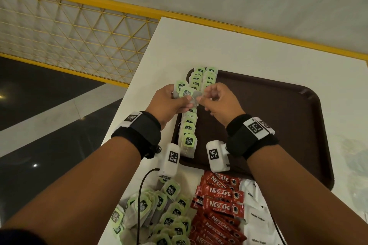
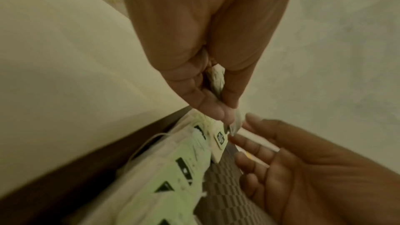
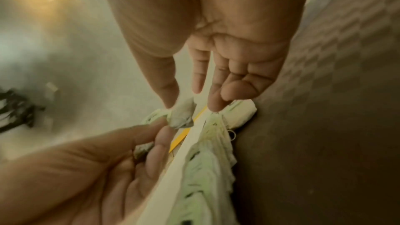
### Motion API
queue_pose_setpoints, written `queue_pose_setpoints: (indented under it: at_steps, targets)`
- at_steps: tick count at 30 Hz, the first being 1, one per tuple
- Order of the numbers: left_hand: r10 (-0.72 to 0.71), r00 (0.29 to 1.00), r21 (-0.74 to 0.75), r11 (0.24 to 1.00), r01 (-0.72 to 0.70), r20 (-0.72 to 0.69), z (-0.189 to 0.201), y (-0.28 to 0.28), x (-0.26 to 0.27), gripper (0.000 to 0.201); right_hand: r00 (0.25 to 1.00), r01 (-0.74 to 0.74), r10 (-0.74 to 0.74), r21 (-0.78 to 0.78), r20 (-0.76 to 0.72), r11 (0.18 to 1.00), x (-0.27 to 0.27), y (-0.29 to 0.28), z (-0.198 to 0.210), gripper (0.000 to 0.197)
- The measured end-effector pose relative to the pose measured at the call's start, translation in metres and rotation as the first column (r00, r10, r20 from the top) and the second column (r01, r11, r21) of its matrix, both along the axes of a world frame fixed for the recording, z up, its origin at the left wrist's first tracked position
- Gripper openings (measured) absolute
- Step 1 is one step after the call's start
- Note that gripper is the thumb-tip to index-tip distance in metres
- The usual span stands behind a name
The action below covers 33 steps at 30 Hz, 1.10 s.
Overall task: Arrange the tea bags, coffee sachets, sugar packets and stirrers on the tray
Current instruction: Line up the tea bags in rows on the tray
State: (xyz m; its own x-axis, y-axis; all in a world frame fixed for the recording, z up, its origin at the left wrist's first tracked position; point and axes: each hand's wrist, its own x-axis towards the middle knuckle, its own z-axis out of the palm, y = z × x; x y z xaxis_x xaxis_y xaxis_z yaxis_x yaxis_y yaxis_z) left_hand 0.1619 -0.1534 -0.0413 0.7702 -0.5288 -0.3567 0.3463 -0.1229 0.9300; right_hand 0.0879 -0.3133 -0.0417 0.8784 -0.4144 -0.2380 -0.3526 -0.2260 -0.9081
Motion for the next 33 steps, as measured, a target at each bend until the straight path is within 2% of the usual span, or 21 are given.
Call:
queue_pose_setpoints:
  at_steps: [3,6,8,12,15,17,20,24,27,30,33]
  targets:
    - [-0.022,1.000,0.039,0.999,0.022,0.020,0.001,0.001,0.000,0.027,0.991,-0.120,0.128,-0.199,0.028,0.973,-0.001,-0.002,0.003,0.027]
    - [-0.049,0.999,0.050,0.998,0.049,0.007,0.003,0.000,-0.002,0.030,0.978,-0.203,0.210,-0.295,-0.008,0.934,0.001,-0.004,0.004,0.008]
    - [-0.072,0.997,0.050,0.996,0.071,0.004,0.003,0.000,-0.004,0.030,0.977,-0.206,0.214,-0.299,-0.008,0.932,-0.001,-0.007,0.002,0.005]
    - [-0.130,0.992,0.059,0.990,0.130,-0.008,0.004,0.000,-0.006,0.031,0.966,-0.254,0.260,-0.226,-0.004,0.940,-0.004,-0.012,0.002,0.031]
    - [-0.133,0.991,0.069,0.989,0.133,-0.004,0.005,0.001,-0.006,0.029,0.957,-0.287,0.290,-0.232,-0.021,0.929,-0.004,-0.013,0.002,0.020]
    - [-0.111,0.994,0.057,0.992,0.111,-0.011,0.007,0.002,-0.006,0.030,0.972,-0.233,0.236,-0.188,-0.004,0.954,-0.005,-0.014,0.001,0.014]
    - [-0.029,0.999,0.037,0.999,0.031,-0.044,0.008,0.002,-0.006,0.023,0.997,-0.072,0.072,-0.055,-0.010,0.996,-0.007,-0.017,-0.005,0.017]
    - [0.106,0.982,0.038,0.994,-0.101,-0.156,0.012,0.001,-0.005,0.012,0.984,0.147,-0.136,0.095,-0.114,0.984,-0.006,-0.022,-0.018,0.018]
    - [0.147,0.971,0.040,0.989,-0.142,-0.190,0.014,0.004,-0.006,0.011,0.970,0.193,-0.175,0.097,-0.167,0.976,0.000,-0.023,-0.025,0.018]
    - [0.126,0.983,0.115,0.987,-0.111,-0.130,0.012,0.008,-0.007,0.013,0.967,0.184,-0.168,0.073,-0.190,0.980,0.006,-0.021,-0.026,0.012]
    - [0.088,0.993,0.154,0.985,-0.075,-0.082,0.010,0.012,-0.009,0.031,0.967,0.185,-0.178,0.021,-0.185,0.983,0.011,-0.020,-0.026,0.009]
